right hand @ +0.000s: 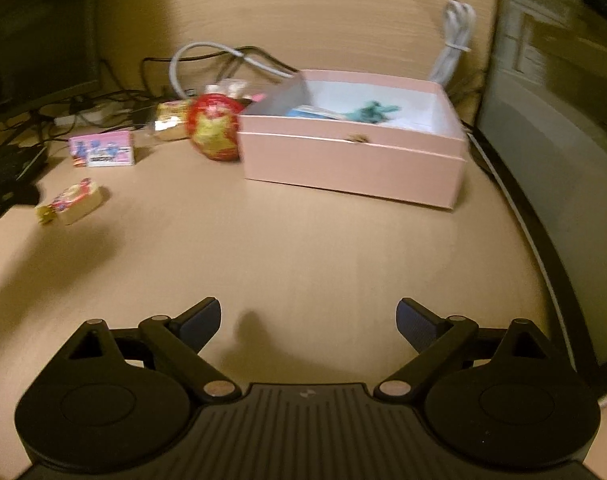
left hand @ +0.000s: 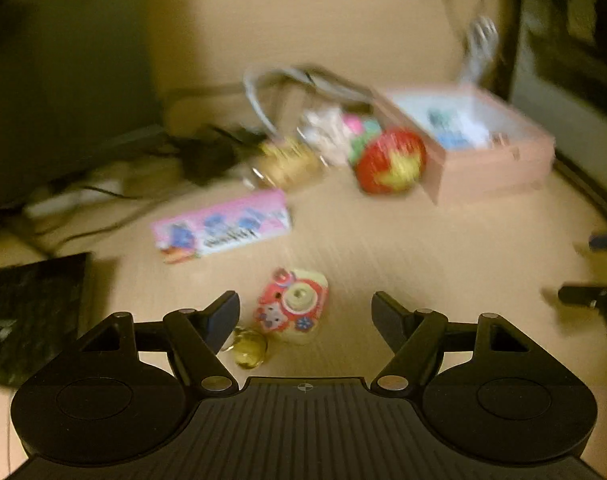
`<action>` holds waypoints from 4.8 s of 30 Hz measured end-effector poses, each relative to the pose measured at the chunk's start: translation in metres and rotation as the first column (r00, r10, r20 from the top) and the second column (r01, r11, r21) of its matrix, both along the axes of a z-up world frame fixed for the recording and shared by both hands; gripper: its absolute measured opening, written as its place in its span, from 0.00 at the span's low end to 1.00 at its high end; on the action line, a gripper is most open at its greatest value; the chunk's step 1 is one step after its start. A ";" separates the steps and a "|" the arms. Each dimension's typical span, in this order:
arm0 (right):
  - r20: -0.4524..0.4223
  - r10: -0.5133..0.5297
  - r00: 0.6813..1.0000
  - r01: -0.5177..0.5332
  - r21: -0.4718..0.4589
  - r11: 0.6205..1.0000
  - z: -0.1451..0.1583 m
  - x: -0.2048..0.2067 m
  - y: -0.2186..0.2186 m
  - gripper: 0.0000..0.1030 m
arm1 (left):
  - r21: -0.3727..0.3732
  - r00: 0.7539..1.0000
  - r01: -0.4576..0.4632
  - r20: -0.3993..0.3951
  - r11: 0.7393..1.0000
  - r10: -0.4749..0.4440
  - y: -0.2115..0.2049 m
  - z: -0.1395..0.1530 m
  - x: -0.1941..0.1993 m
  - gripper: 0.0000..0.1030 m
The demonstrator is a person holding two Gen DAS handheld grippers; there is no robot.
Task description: Organize objects
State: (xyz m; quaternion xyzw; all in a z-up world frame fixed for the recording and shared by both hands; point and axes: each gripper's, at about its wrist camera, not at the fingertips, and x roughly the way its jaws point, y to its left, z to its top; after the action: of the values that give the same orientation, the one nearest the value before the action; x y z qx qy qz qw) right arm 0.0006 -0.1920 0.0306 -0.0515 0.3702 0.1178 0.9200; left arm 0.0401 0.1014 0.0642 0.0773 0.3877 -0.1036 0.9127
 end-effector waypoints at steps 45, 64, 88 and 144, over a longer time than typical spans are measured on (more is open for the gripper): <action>-0.193 0.520 0.832 -0.536 -0.042 0.843 0.013 0.145 0.249 0.22 | -0.303 0.980 -0.193 -0.114 0.933 0.165 0.088 0.009 -0.086 0.51; 0.016 -0.034 0.999 0.033 0.071 0.997 0.070 -0.036 -0.006 0.22 | -0.388 0.991 0.128 0.075 0.913 -0.107 -0.083 0.092 0.040 0.51; 0.092 -0.128 0.987 0.112 0.164 0.980 0.098 0.029 -0.079 0.22 | -0.544 0.999 -0.041 -0.052 0.838 0.015 -0.092 0.029 0.062 0.45; -0.039 -0.145 0.989 0.143 -0.029 0.989 0.024 -0.007 -0.021 0.78 | -0.190 0.978 0.054 -0.187 0.980 -0.090 -0.051 0.018 0.079 0.44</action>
State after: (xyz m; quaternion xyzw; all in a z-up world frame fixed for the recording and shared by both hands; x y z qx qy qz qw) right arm -0.0061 -0.2127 0.0548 -0.0344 0.3932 0.0472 0.9176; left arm 0.1192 0.0509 0.0820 -0.0040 0.4608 -0.1791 0.8693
